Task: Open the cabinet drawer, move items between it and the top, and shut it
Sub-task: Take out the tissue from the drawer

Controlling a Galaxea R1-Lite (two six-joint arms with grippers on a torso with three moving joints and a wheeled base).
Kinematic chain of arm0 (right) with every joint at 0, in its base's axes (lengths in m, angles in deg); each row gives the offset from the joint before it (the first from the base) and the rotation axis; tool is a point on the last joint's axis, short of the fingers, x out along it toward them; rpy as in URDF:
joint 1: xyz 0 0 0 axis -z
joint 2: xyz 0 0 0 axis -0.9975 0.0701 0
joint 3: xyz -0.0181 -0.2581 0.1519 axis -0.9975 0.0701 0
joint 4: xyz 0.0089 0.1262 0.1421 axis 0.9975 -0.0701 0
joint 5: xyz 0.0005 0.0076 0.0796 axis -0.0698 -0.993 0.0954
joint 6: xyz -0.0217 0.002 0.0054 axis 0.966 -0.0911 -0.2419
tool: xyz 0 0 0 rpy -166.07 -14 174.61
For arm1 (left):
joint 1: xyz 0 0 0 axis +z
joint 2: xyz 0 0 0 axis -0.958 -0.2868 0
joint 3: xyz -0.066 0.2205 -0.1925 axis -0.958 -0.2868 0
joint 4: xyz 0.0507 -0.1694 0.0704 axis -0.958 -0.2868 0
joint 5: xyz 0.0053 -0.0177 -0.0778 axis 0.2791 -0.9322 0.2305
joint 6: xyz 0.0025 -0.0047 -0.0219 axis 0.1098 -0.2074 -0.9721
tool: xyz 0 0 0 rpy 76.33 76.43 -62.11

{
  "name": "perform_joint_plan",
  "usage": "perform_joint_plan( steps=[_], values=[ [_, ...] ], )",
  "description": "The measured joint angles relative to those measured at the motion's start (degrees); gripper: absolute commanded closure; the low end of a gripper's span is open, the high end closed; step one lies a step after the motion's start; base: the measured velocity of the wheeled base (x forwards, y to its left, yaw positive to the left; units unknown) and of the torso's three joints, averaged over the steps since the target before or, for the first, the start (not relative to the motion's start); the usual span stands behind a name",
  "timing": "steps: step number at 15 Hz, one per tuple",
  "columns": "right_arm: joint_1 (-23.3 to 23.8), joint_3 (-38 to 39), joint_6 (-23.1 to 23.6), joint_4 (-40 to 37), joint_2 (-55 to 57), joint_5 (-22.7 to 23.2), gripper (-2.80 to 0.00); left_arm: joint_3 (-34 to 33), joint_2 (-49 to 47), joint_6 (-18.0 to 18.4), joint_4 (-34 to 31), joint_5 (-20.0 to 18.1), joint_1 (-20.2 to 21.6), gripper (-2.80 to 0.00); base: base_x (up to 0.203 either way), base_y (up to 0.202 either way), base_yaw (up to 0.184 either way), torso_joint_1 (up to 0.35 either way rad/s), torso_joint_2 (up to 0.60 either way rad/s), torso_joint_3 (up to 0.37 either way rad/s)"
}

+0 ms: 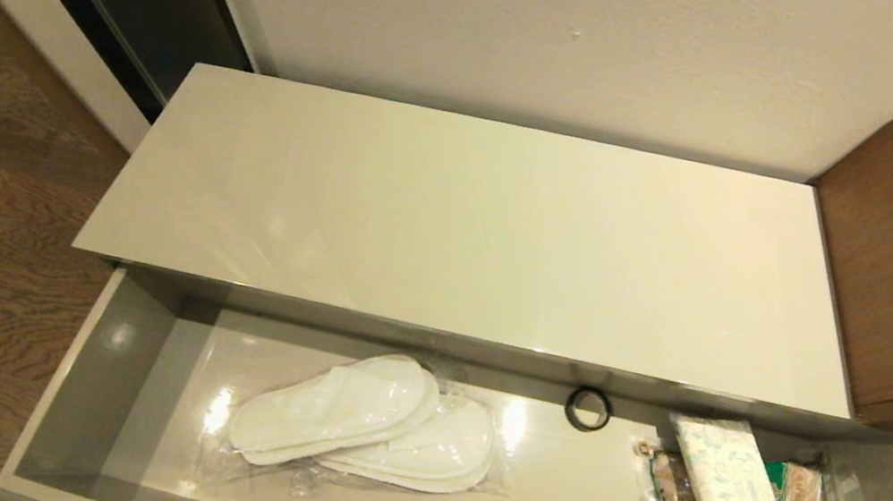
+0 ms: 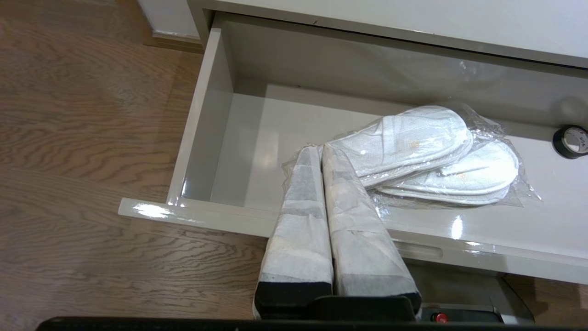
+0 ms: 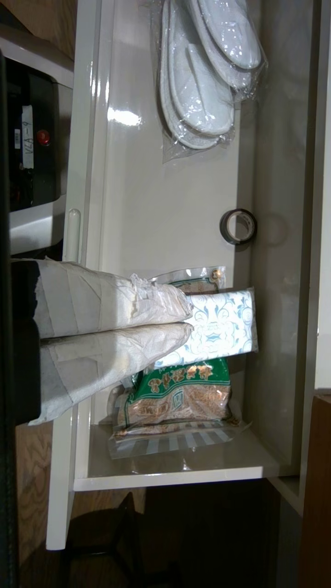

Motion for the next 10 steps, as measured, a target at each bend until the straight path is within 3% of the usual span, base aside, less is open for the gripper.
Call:
perform_joint_plan(
  steps=[10],
  values=[
    [0.02, 0.0, 0.0, 0.01, 0.0, -0.03, 0.0, 0.0, 0.0, 0.0, -0.02, -0.01, 0.0, 0.0, 0.0, 0.0, 0.0, 0.0, 0.0, 0.0]
  ],
)
